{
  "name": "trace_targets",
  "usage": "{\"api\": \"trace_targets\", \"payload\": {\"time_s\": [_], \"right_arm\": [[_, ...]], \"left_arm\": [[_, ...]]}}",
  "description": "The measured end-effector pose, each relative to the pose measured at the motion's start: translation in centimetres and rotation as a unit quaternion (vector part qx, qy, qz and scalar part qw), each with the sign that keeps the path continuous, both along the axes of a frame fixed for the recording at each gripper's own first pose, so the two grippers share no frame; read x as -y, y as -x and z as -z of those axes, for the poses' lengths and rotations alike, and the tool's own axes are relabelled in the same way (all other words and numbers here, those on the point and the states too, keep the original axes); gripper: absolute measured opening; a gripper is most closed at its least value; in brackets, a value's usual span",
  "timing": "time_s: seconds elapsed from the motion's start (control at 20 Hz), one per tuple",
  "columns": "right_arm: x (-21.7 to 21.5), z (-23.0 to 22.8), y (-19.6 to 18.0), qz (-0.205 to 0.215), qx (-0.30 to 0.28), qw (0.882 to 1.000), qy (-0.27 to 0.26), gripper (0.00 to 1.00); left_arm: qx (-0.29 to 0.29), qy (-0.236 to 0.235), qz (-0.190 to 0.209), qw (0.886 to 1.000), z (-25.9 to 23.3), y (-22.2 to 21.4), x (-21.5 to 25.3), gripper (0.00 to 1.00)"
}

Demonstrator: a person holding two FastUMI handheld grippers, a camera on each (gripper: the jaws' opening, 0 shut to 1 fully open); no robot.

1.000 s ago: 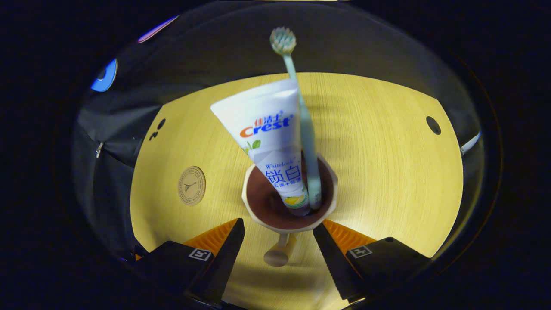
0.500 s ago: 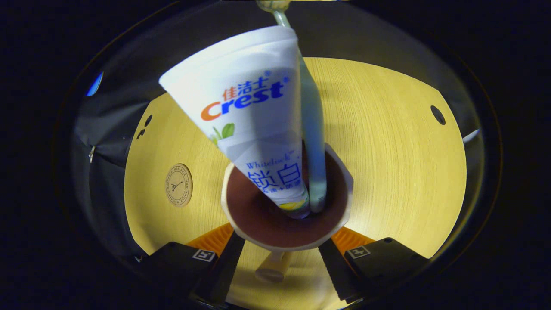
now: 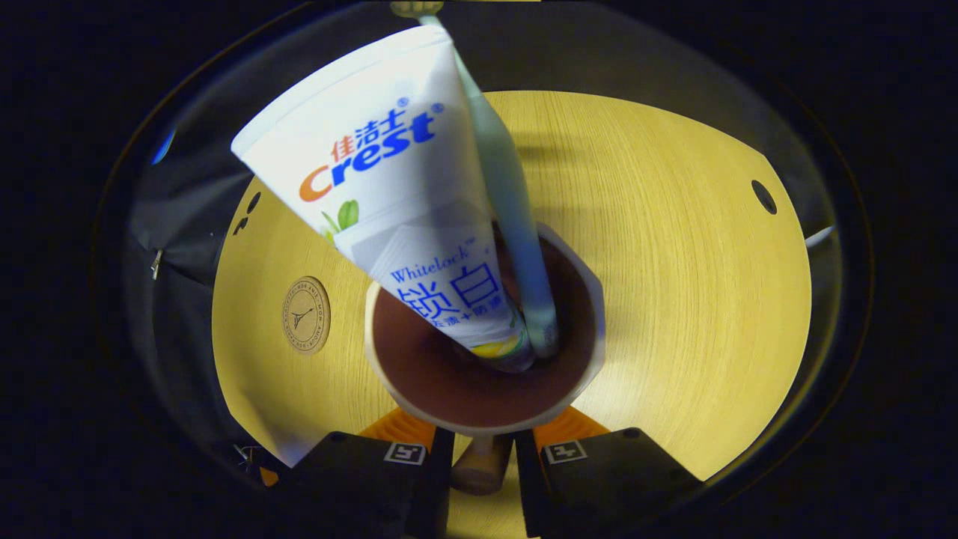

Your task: Put the toothbrush and toothpaste on the desktop into the cup, then pick up the cup and place it on the coaster on the desktop.

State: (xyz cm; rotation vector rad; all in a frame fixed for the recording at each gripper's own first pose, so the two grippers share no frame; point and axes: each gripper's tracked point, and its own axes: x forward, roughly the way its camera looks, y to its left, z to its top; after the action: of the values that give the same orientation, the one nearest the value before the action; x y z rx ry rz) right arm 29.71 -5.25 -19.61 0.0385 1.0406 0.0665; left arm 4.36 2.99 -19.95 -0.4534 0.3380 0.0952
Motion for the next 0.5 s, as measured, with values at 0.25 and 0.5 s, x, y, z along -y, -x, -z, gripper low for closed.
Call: {"api": "trace_targets", "payload": {"time_s": [0.25,0.5], "right_arm": [[0.3,-0.1,0.2,-0.018,0.014,0.999,0.027,0.32],[0.0,-0.8,0.8,-0.026,0.020,0.999,0.023,0.24]], "left_arm": [[-0.002,-0.004,0.009,1.000,0.0,-0.2,0.5,0.97],[-0.007,-0.004,0.019,1.000,0.5,-0.1,1.1,0.97]]}}
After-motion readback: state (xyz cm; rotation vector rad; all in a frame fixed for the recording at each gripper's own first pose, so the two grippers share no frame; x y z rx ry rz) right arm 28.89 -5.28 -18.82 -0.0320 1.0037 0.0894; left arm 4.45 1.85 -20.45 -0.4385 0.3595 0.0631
